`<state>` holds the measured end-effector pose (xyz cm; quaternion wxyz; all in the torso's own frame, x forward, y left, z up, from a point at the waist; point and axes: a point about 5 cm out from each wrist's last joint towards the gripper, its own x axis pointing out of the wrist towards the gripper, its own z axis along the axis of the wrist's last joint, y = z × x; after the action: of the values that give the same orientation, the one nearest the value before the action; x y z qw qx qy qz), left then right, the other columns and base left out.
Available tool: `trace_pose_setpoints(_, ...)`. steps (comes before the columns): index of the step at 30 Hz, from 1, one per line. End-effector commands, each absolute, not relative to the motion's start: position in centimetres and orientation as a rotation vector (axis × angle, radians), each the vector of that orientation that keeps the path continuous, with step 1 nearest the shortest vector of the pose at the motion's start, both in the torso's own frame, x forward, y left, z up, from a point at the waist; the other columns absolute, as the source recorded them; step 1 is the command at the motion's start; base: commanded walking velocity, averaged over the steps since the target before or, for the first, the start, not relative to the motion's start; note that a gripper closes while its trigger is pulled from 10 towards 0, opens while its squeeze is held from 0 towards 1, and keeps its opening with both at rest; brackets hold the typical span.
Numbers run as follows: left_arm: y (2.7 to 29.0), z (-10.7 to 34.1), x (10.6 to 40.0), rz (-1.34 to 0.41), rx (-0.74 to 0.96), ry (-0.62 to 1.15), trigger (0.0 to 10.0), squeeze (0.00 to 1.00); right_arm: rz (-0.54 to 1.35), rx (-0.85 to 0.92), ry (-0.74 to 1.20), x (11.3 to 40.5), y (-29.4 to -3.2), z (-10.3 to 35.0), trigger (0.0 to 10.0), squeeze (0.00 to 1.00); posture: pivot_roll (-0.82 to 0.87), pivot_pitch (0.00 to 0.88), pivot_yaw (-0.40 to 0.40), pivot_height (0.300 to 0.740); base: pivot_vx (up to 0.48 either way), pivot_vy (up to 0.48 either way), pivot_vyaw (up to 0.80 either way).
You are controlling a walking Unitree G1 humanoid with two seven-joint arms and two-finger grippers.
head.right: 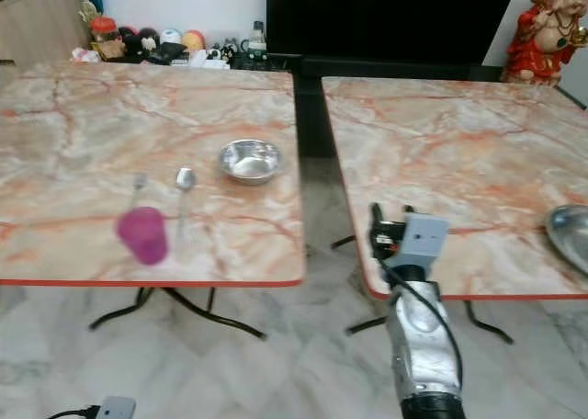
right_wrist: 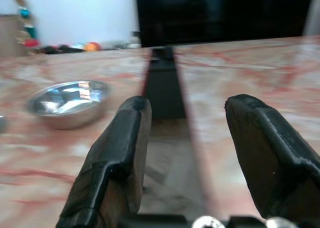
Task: Setting the table
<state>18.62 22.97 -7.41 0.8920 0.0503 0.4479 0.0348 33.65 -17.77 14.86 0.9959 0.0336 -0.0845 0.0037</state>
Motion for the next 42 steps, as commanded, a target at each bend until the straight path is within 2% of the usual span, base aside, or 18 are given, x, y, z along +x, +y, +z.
trace_pose_setpoints(1, 22.34, -7.90, 17.99, 0.068, 0.083, 0.959, 10.0, 0.00, -0.021, 0.059, -0.156, 33.39, -18.77, 14.43, 10.0, 0.00, -0.03, 0.101, -0.019, 0.740, 0.000, 0.476, 0.00)
trace_pose_setpoints(9, 22.30, -7.91, 17.97, 0.066, 0.084, 0.958, 10.0, 0.00, -0.017, 0.052, -0.154, 33.39, -18.68, 14.39, 10.0, 0.00, -0.02, 0.103, -0.018, 0.740, 0.000, 0.428, 0.00)
trace_pose_setpoints(35, 22.04, -7.90, 18.05, 0.036, 0.090, 0.949, 10.0, 0.00, -0.026, 0.050, -0.161, 33.43, -19.01, 14.46, 10.0, 0.00, -0.02, 0.103, -0.017, 0.740, 0.000, 0.000, 0.00)
trace_pose_setpoints(42, 21.98, -7.86, 18.14, 0.026, 0.098, 0.947, 10.0, 0.00, -0.021, 0.050, -0.157, 33.44, -18.85, 14.31, 10.0, 0.00, -0.02, 0.097, -0.013, 0.740, 0.275, 0.000, 0.00)
